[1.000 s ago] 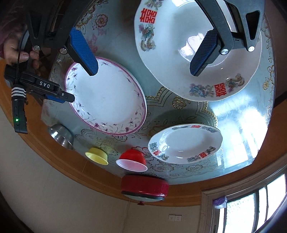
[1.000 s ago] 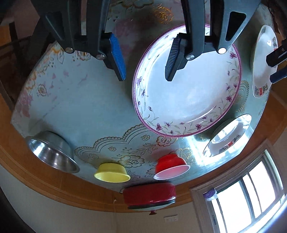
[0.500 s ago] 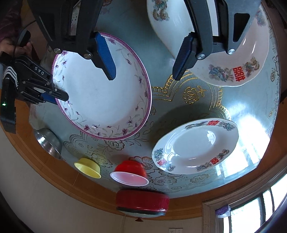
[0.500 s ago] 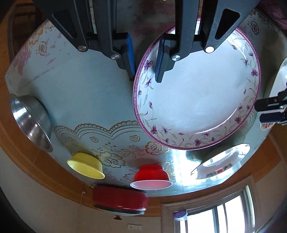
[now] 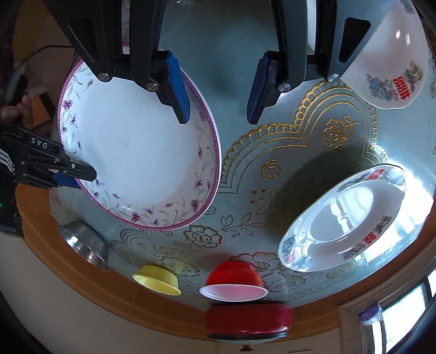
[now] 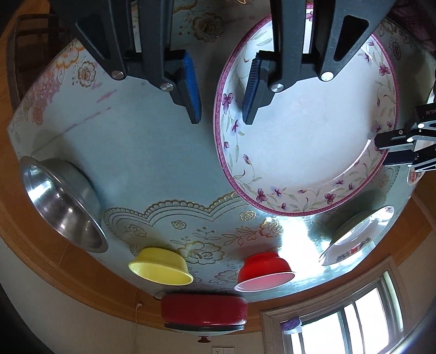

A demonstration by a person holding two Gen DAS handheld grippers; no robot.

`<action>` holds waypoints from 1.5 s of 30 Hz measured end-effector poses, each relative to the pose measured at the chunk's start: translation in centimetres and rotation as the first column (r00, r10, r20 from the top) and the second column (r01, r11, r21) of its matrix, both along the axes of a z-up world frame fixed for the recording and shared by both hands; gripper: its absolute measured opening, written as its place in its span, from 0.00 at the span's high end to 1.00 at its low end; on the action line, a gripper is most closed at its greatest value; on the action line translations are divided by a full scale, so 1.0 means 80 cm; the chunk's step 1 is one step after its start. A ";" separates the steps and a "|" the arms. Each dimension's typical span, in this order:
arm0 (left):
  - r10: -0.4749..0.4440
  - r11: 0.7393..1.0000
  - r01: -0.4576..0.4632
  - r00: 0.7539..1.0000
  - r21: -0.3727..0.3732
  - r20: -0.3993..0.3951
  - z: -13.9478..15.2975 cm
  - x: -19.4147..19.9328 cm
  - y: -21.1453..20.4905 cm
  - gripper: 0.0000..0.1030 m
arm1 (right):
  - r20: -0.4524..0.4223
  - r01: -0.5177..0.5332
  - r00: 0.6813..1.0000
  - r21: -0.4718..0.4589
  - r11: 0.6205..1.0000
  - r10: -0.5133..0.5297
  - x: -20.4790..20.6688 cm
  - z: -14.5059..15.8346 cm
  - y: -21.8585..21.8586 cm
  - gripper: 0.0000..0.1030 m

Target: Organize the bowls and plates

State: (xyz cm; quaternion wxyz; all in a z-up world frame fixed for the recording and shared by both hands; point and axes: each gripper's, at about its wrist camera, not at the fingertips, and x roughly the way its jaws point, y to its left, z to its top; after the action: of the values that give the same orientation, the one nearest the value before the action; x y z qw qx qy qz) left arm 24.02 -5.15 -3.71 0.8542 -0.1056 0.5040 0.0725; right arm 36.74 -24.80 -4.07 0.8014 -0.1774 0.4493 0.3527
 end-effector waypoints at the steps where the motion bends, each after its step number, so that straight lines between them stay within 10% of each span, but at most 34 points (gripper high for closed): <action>1: 0.000 1.000 0.000 1.000 -0.013 -0.002 -0.003 0.003 -0.004 0.67 | -0.005 -0.028 1.000 0.009 1.000 0.028 0.002 0.000 -0.001 0.71; 12: 0.190 0.958 -0.201 0.979 0.202 0.072 0.000 -0.023 -0.076 0.76 | -0.031 -0.402 0.914 0.047 0.914 0.404 0.026 -0.003 0.007 0.78; 24: 0.513 0.844 -0.526 0.848 0.101 0.131 0.004 -0.091 -0.107 0.74 | -0.059 -0.564 0.824 0.015 0.826 0.564 0.034 -0.002 0.120 0.80; 32: 0.605 0.782 -0.617 0.786 0.088 0.129 0.002 -0.090 -0.097 0.74 | -0.074 -0.553 0.829 0.042 0.832 0.555 0.045 -0.005 0.153 0.70; 40: 0.603 0.785 -0.613 0.789 0.084 0.120 0.002 -0.089 -0.095 0.74 | -0.075 -0.517 0.849 0.090 0.851 0.524 0.063 0.006 0.063 0.66; 45: 0.607 0.777 -0.616 0.788 0.131 0.107 -0.003 -0.074 -0.091 0.74 | -0.001 -0.571 0.820 0.065 0.818 0.572 0.034 0.002 0.055 0.89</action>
State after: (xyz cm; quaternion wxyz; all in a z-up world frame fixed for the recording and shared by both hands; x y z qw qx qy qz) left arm 18.08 -12.40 -3.94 0.8044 -0.1972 0.4097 0.3823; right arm 39.45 -20.43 -3.87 0.6591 -0.2756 0.3727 0.5922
